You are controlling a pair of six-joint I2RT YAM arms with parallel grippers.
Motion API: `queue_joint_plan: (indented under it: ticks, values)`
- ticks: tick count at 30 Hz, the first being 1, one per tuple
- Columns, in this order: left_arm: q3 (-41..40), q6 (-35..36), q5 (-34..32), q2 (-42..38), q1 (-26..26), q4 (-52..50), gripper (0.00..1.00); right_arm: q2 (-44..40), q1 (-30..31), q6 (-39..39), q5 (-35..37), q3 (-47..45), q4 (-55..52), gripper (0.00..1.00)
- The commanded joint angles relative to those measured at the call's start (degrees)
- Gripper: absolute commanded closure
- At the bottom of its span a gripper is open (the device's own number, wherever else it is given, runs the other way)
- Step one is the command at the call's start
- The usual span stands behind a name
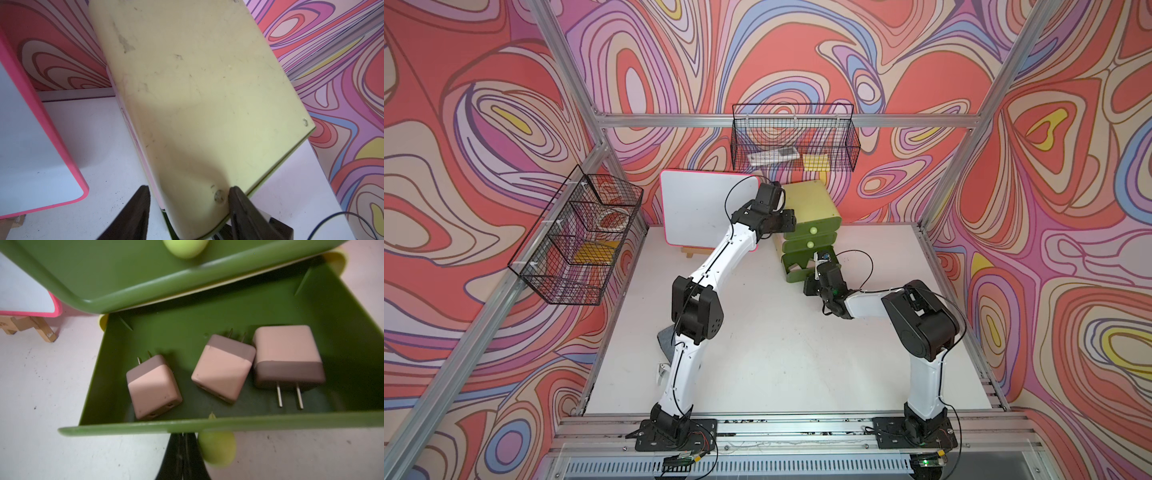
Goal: Place the plugs into the drawer by color
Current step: Close the drawer in the storage box.
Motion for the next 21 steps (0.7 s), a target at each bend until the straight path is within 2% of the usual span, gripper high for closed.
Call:
queue_joint_plan:
  ticks: [1, 3, 8, 14, 21]
  values:
    - [-1.5, -0.2, 0.5, 1.3, 0.4, -3.4, 0.41, 2.0, -0.9, 4.7, -1.8, 2.0, 3.8, 0.95]
    - [-2.1, -0.3, 0.5, 1.0, 0.4, -2.8, 0.41, 3.0, -1.7, 7.2, -4.4, 2.1, 6.5, 0.96]
    - [-2.2, -0.6, 0.8, 0.9, 0.4, -2.5, 0.41, 6.1, -3.0, 11.4, -5.4, 4.7, 8.1, 0.97]
    - [-2.4, -1.0, 1.3, 0.9, 0.4, -2.4, 0.41, 11.2, -6.5, 21.3, -10.0, 7.5, 14.4, 0.97]
    - [-2.6, -0.9, 1.1, 0.7, 0.2, -2.5, 0.41, 16.3, -7.3, 28.4, -12.3, 12.7, 17.6, 0.97]
